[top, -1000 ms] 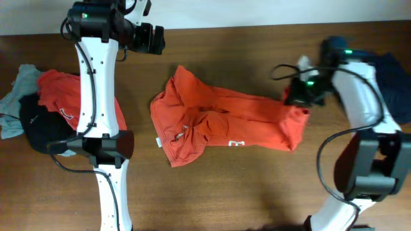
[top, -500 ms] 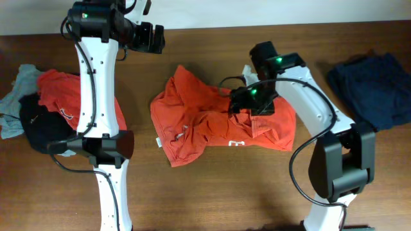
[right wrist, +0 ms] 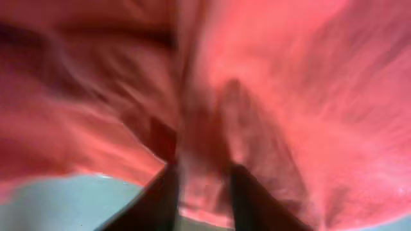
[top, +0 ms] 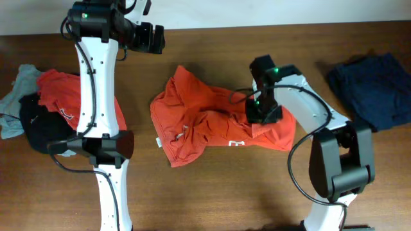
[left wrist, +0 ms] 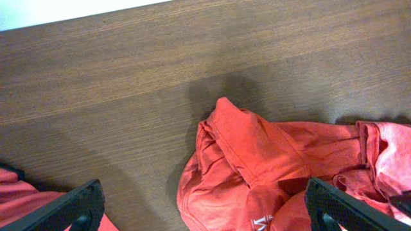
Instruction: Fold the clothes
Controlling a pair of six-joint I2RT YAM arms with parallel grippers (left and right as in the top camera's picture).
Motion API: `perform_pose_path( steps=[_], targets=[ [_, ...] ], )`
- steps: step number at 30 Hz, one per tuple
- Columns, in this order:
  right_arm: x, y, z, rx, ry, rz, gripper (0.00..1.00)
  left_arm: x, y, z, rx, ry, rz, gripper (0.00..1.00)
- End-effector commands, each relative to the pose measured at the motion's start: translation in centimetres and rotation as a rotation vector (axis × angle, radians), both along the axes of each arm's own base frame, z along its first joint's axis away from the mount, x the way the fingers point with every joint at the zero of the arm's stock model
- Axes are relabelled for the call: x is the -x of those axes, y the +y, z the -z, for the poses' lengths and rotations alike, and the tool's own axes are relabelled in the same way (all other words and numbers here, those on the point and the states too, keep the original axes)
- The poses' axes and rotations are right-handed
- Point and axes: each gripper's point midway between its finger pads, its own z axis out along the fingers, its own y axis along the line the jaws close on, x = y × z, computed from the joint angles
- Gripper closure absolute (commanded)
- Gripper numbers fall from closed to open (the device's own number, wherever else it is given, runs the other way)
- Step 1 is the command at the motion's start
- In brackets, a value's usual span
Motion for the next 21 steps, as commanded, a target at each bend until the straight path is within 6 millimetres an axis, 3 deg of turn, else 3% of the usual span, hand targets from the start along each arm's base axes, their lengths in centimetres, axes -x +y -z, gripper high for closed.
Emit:
perform_pose_path(
  steps=[1,3,12,16,19,21],
  targets=[
    [1.7,-1.9,2.4,0.059,0.057,0.043,0.88,0.0,-0.1,-0.6,0.006,-0.021,0.018,0.01],
    [2.1,-1.9,2.5,0.054,0.074,0.043,0.96,0.0,-0.1,-0.6,0.006,-0.021,0.018,0.01],
    [3.9,4.0,2.1,-0.112,0.12,-0.045,0.96,0.0,-0.1,-0.6,0.006,-0.021,0.018,0.01],
    [3.7,5.0,1.9,-0.117,0.099,-0.07,0.96,0.1,-0.1,-0.6,0.005,-0.017,0.018,0.01],
    [1.6,3.8,-1.0,-0.127,0.052,-0.027,0.96,0.8,0.0,-0.1,0.001,0.018,0.017,0.01],
    [-0.3,2.8,-4.6,-0.144,-0.01,-0.017,0.93,1.0,0.0,0.0,0.001,0.028,0.018,0.01]
  ],
)
